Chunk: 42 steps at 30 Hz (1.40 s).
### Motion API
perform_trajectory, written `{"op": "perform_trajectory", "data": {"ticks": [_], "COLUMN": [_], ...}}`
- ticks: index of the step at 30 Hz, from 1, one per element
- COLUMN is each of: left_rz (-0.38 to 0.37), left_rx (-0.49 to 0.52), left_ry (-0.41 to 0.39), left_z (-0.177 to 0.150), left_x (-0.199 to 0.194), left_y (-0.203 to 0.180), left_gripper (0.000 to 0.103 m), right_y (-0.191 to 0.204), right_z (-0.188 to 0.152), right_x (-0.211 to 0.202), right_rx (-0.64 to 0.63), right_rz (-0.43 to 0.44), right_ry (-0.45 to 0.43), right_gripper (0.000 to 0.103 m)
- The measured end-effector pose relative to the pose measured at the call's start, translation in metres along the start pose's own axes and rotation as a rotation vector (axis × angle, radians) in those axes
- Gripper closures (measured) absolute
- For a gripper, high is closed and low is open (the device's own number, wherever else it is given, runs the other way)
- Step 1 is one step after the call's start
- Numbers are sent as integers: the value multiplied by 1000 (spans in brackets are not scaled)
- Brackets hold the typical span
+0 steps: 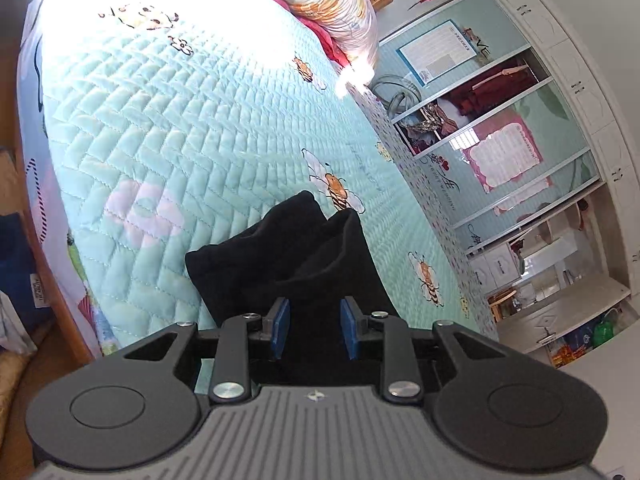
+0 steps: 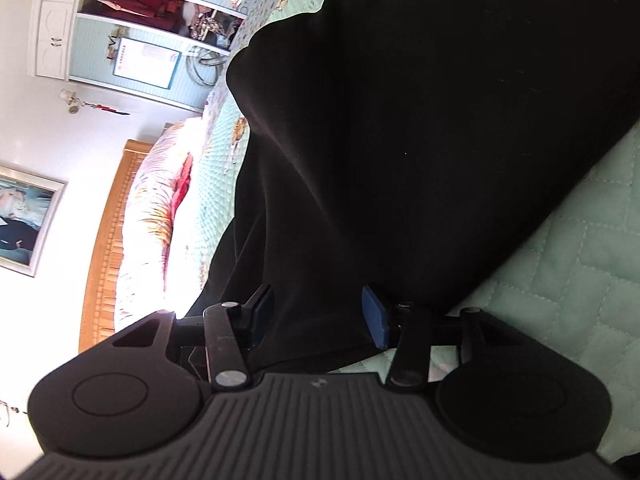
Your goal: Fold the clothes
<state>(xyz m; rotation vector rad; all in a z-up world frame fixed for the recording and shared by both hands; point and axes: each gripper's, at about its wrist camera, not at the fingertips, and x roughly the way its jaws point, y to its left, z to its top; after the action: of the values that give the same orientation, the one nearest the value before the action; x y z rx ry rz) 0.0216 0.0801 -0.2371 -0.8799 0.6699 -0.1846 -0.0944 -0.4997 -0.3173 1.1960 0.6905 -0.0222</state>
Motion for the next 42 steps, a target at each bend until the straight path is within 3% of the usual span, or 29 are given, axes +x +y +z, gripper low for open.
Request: {"op": "perform_trajectory", "data": {"ticks": [7,11,14,18,21,23,28,37,42], "left_rz": [-27,-6,41,20,14,13,-3,-17,-38], "left_rx": [-76,-100,-128,-142,-153,-177,-212,-234,-219], "left_ry": [21,16,11,31,31,40,59,78,68], "left_z": [10,12,12,13,16,16,19,22,17], "left_x": [-1,-13,-17,-10,-5,-3,-1,-4,-1], "left_y": [12,13,19,23,25,29,36,39,34], "left_gripper": [71,62,53,53,49,49,49,48,45], "right_y": [3,16,49,109,143,155,158,137,132], "right_z": [-4,-11,-20,-39,-52,-57,-70,-73,-64], "right_x": [-5,-9,-9,19,55,77,102,74,85], "right_rx": [2,-31,-155,-357,-432,-432,-411,-297,-269], "right_rz": [-53,-86,-99,-7,37,50,-22,-24,-23], "right_ry": [-12,-21,-26,88,178,205,202,89,86], "right_gripper": [52,44,40,39,37,36,33,30,29]}}
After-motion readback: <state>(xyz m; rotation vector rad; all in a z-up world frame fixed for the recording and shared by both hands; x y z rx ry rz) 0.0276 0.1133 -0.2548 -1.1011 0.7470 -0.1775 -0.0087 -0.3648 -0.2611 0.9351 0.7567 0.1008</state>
